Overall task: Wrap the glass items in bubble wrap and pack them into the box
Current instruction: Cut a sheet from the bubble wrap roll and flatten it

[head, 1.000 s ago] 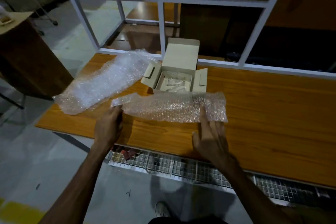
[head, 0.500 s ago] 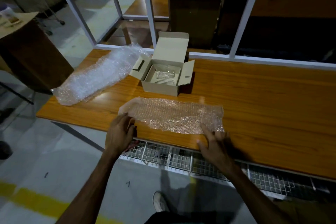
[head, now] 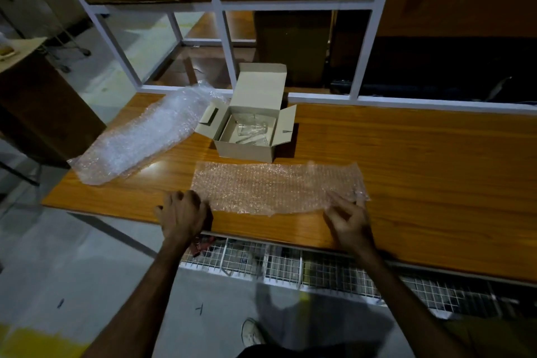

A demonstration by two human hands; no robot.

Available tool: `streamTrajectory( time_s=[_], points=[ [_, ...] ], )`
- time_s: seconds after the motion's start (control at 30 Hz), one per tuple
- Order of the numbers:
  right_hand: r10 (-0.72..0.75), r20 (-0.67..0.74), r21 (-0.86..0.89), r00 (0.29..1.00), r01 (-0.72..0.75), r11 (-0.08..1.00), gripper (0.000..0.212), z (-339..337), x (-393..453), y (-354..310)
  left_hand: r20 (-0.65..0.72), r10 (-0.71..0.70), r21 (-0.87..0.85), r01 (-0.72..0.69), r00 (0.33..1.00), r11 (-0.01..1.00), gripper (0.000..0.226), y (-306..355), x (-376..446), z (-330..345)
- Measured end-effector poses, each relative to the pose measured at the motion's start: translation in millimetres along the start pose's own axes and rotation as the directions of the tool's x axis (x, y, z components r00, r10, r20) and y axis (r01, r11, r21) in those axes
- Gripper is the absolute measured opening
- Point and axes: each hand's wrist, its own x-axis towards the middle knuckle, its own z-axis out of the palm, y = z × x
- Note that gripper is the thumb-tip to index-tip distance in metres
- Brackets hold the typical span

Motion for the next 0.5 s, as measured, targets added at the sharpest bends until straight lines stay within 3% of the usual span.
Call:
streamTrajectory(
  time_s=[0.13, 0.27, 0.33, 0.4, 0.47, 0.5],
  points=[
    [0.132, -0.123, 0.419, 0.984, -0.069, 0.906, 0.034, -1.4, 17.9, 0.6, 0.004, 0.007, 0.038, -0.007, 1.0, 0.999, 0.034, 2.7, 5.2, -4.3],
    [0.401, -0.172, 0.574, 0.9, -0.239, 0.783, 0.031, -9.7, 41.1, 13.4, 0.022, -0.02, 0.109, 0.017, 1.0, 0.994, 0.033, 3.7, 10.0, -3.1],
    [0.397, -0.164, 0.475, 0.903, -0.28, 0.834, 0.022, -13.6, 46.0, 20.2, 0.016, -0.022, 0.137, 0.019, 1.0, 0.99, 0.034, 2.1, 8.8, -1.5],
    [0.31, -0.173, 0.251, 0.935, -0.263, 0.932, 0.019, -17.5, 45.7, 24.7, 0.013, -0.027, 0.156, 0.025, 1.0, 0.987, 0.03, 2.5, 5.7, -1.6],
    [0.177, -0.188, -0.122, 0.966, -0.202, 0.972, 0.029, -21.3, 42.3, 30.0, 0.007, -0.027, 0.174, 0.025, 1.0, 0.984, 0.031, 8.3, 0.0, -4.1],
    [0.074, -0.203, -0.328, 0.976, -0.139, 0.934, 0.03, -21.3, 39.2, 33.2, -0.005, -0.015, 0.177, 0.016, 1.0, 0.984, 0.04, 13.0, -2.8, -5.4]
  ],
)
